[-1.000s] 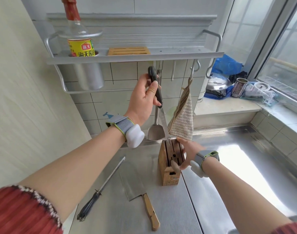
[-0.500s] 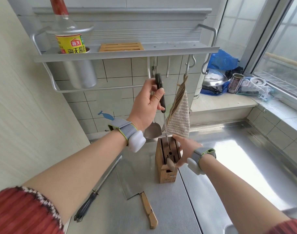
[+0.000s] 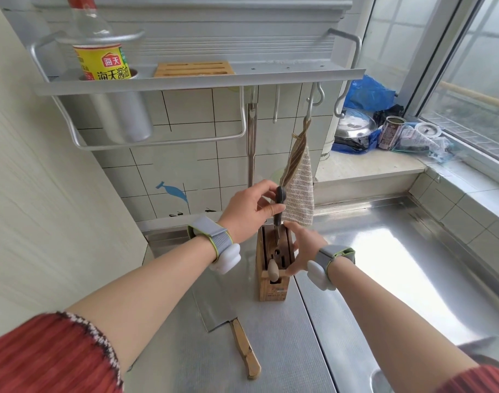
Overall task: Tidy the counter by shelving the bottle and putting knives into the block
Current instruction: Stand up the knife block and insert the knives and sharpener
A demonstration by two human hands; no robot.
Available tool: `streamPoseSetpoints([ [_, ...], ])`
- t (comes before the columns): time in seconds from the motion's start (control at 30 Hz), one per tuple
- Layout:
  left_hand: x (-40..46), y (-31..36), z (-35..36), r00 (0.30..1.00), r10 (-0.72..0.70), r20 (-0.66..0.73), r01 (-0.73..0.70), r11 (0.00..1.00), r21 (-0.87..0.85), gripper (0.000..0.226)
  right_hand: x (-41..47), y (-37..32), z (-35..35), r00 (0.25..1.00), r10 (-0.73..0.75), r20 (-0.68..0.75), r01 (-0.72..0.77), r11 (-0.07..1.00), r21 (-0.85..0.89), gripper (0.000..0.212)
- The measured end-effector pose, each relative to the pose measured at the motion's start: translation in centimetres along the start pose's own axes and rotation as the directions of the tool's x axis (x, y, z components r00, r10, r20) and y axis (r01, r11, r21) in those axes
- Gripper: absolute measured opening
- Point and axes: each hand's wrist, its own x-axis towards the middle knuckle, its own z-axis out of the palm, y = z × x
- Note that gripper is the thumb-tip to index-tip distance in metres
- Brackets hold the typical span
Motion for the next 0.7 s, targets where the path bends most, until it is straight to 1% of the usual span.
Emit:
streamPoseSetpoints([
  [0.17, -0.1, -1.1, 0.6, 0.998, -0.056, 0.026, 0.055, 0.998, 0.033, 0.017, 0.1, 0.0, 0.0, 1.000, 0.003, 0.006, -0.003, 1.000, 0.019, 0.120],
  [0.33, 0.1, -1.6, 0.8, 0.997, -0.082, -0.008, 0.082, 0.996, 0.043, 0.016, 0.0, 0.0, -0.1, 1.000, 0.000, 0.011, 0.000, 0.999, 0.041, 0.121],
  [0.47, 0.2, -2.3, 0.9, 0.995, -0.100, 0.014, 0.098, 0.986, 0.138, 0.013, -0.1, 0.0, -0.1, 1.000, -0.009, 0.006, 0.008, 0.998, 0.065, 0.120],
  [0.53, 0.0, -2.6, 1.1, 0.993, -0.112, 0.030, 0.106, 0.982, 0.158, 0.014, -0.2, 0.0, 0.0, 1.000, -0.009, -0.001, 0.009, 0.997, 0.076, 0.120],
  [0.6, -0.3, -3.1, 1.3, 0.989, -0.143, 0.033, 0.137, 0.982, 0.130, 0.019, -0.3, 0.0, 0.0, 1.000, -0.006, -0.004, 0.006, 0.997, 0.082, 0.120],
  [0.7, -1.0, -3.9, 1.3, 0.978, -0.200, 0.063, 0.192, 0.974, 0.117, 0.038, -0.2, 0.1, 0.0, 1.000, -0.003, 0.007, 0.002, 0.996, 0.089, 0.120],
])
